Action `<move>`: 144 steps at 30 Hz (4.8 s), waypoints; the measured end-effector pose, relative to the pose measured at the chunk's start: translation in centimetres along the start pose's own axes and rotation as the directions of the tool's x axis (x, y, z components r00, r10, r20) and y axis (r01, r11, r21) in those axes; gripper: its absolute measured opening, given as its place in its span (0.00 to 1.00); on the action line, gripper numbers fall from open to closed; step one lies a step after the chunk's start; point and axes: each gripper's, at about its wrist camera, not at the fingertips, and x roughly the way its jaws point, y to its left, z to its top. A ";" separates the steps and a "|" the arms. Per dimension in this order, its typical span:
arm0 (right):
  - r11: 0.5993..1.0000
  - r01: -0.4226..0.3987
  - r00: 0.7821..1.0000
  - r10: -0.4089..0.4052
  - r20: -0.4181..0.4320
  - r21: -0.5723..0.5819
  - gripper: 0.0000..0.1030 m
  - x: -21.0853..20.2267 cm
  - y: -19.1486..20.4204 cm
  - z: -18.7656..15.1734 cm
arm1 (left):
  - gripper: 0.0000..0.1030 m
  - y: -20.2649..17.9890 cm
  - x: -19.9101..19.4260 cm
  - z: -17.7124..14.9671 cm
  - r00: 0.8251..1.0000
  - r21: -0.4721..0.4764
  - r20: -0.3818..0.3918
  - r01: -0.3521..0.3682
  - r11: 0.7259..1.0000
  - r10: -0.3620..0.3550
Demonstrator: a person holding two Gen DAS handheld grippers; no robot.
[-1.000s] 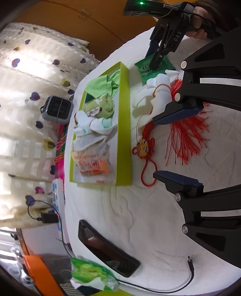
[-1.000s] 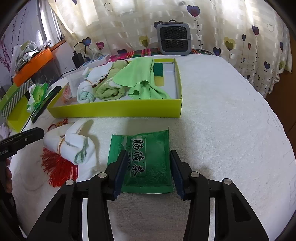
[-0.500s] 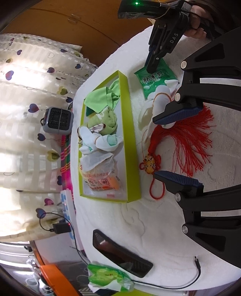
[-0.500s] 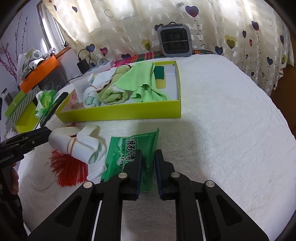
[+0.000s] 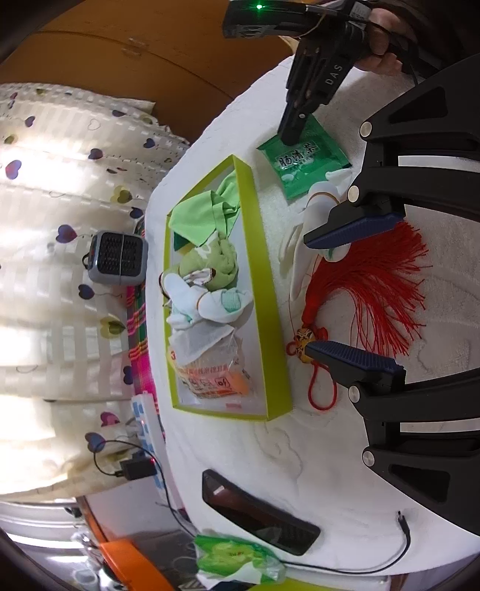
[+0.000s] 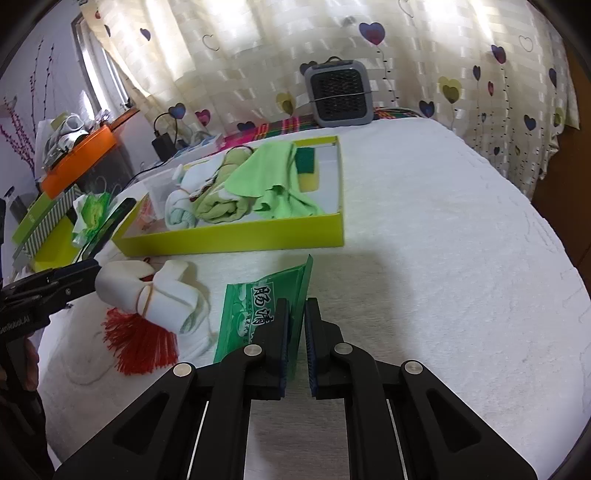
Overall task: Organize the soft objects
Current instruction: 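Close the right tool on the green printed packet, then grasp the second white sock bundle with the left tool while the right tool holds the packet, then lift the sock bundle with the left tool while the right tool lifts the green packet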
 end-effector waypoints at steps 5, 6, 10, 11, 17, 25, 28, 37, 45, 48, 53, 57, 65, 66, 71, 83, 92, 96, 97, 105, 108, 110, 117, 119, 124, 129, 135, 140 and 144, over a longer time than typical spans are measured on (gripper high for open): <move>1.000 0.029 0.999 -0.029 0.013 0.002 0.08 -0.3 -0.6 0.2 | 0.49 -0.9 -0.3 -0.2 0.999 0.040 -0.001 -0.032 0.999 0.032; 0.999 0.033 0.999 -0.033 0.015 0.003 0.08 -0.4 -0.7 0.2 | 0.49 -1.0 -0.2 -0.3 1.000 0.042 -0.010 -0.025 0.999 0.026; 0.998 0.054 0.998 -0.054 0.021 0.012 0.08 -0.7 -1.6 0.3 | 0.49 -1.8 -0.3 -0.6 0.999 0.072 -0.022 -0.026 0.997 0.027; 0.998 0.061 0.998 -0.061 0.021 0.016 0.08 -0.8 -1.9 0.3 | 0.49 -1.8 -0.3 -0.6 0.999 0.073 -0.024 -0.019 0.997 0.021; 0.996 0.080 0.996 -0.081 0.021 0.037 0.08 -1.1 -3.1 0.4 | 0.49 -2.3 -0.7 -0.8 0.999 0.091 -0.030 -0.014 0.996 0.017; 0.996 0.079 0.997 -0.080 0.015 0.050 0.08 -0.8 -3.6 0.4 | 0.49 -3.0 -1.6 -1.1 0.999 0.121 -0.034 -0.010 0.993 0.014; 0.996 0.074 0.997 -0.075 0.017 0.053 0.08 -0.9 -3.7 0.4 | 0.49 -3.2 -2.0 -1.1 0.999 0.135 -0.031 -0.020 0.991 0.025; 0.996 0.067 0.998 -0.068 0.006 0.060 0.08 -0.8 -3.9 0.3 | 0.52 -3.4 -3.6 -0.7 1.000 0.128 0.007 -0.020 0.992 0.019; 0.997 0.063 0.998 -0.064 0.012 0.052 0.08 -0.7 -3.7 0.3 | 0.59 -3.7 -2.5 -0.6 0.999 0.158 -0.022 0.038 0.987 -0.035; 0.997 0.062 0.998 -0.063 0.015 0.053 0.08 -0.9 -3.7 0.3 | 0.59 -4.4 -0.4 -1.4 0.995 0.191 -0.087 0.058 0.980 -0.042; 0.997 0.063 0.998 -0.064 0.012 0.050 0.08 -0.9 -3.6 0.2 | 0.59 -5.0 1.0 -2.0 0.994 0.232 -0.109 0.050 0.971 -0.025; 0.997 0.062 0.998 -0.063 0.011 0.053 0.08 -0.9 -3.6 0.2 | 0.59 -4.9 1.9 -2.1 0.991 0.231 -0.131 0.060 0.971 -0.030; 0.996 0.062 0.998 -0.063 0.009 0.056 0.08 -0.9 -3.5 0.2 | 0.57 -5.2 2.7 -2.4 0.989 0.237 -0.145 0.053 0.970 -0.019; 0.996 0.062 0.998 -0.062 0.009 0.057 0.08 -0.9 -3.6 0.2 | 0.52 -5.2 2.9 -2.4 0.989 0.232 -0.149 0.049 0.971 -0.014; 0.996 0.059 0.998 -0.060 0.009 0.061 0.08 -0.9 -3.7 0.2 | 0.40 -5.1 2.9 -2.5 0.989 0.221 -0.148 0.057 0.974 -0.024; 0.996 0.060 0.998 -0.061 0.014 0.060 0.08 -1.0 -3.7 0.2 | 0.29 -4.6 2.5 -2.5 0.991 0.186 -0.125 0.065 0.980 -0.041; 0.997 0.049 0.998 -0.051 0.038 0.061 0.08 -1.6 -3.6 0.2 | 0.29 -4.5 1.5 -2.2 0.995 0.167 -0.086 0.064 0.984 -0.050; 0.997 0.040 0.998 -0.043 0.052 0.059 0.08 -2.1 -3.3 0.3 | 0.29 -4.4 1.2 -2.1 0.996 0.155 -0.074 0.065 0.986 -0.054; 0.998 0.038 0.998 -0.042 0.054 0.058 0.08 -2.2 -3.2 0.3 | 0.29 -4.4 1.1 -2.0 0.996 0.152 -0.072 0.064 0.986 -0.054; 0.998 0.014 0.997 -0.018 0.074 0.058 0.07 -2.9 -2.9 0.4 | 0.29 -3.8 0.5 -1.8 0.997 0.123 -0.053 0.059 0.991 -0.053; 0.999 0.000 0.997 -0.004 0.083 0.054 0.06 -3.2 -2.8 0.5 | 0.29 -3.5 0.1 -1.6 0.998 0.110 -0.040 0.057 0.992 -0.053; 0.999 -0.006 0.995 0.001 0.095 0.047 0.05 -3.6 -2.5 0.7 | 0.29 -3.3 -0.1 -1.4 0.998 0.102 -0.030 0.056 0.993 -0.053; 0.999 -0.036 0.992 0.031 0.123 0.038 0.04 -4.5 -2.1 1.2 | 0.29 -3.0 -0.7 -1.1 0.999 0.084 -0.011 0.054 0.995 -0.053; 0.998 -0.051 0.990 0.046 0.135 0.036 0.04 -4.8 -1.9 1.4 | 0.29 -2.8 -0.8 -0.9 0.999 0.079 -0.005 0.048 0.996 -0.048; 0.998 -0.064 0.986 0.060 0.157 0.022 0.04 -5.4 -1.4 1.8 | 0.29 -1.7 -1.7 -0.3 0.999 0.059 0.024 0.029 0.998 -0.031; 0.996 -0.082 0.982 0.077 0.170 0.022 0.04 -5.7 -1.5 2.2 | 0.29 -0.2 -2.9 0.8 0.998 0.027 0.059 0.002 1.000 -0.003; 0.995 -0.097 0.979 0.093 0.179 0.012 0.04 -5.8 -1.1 2.5 | 0.29 1.3 -3.8 1.3 0.997 -0.015 0.083 0.001 1.000 0.000; 0.994 -0.111 0.977 0.109 0.183 0.003 0.04 -5.9 -0.7 2.6 | 0.29 2.1 -4.6 1.3 0.995 -0.034 0.100 -0.014 0.999 0.017; 0.992 -0.126 0.976 0.123 0.182 0.005 0.04 -5.8 -0.6 2.6 | 0.29 2.9 -5.2 1.2 0.993 -0.053 0.108 -0.030 0.998 0.036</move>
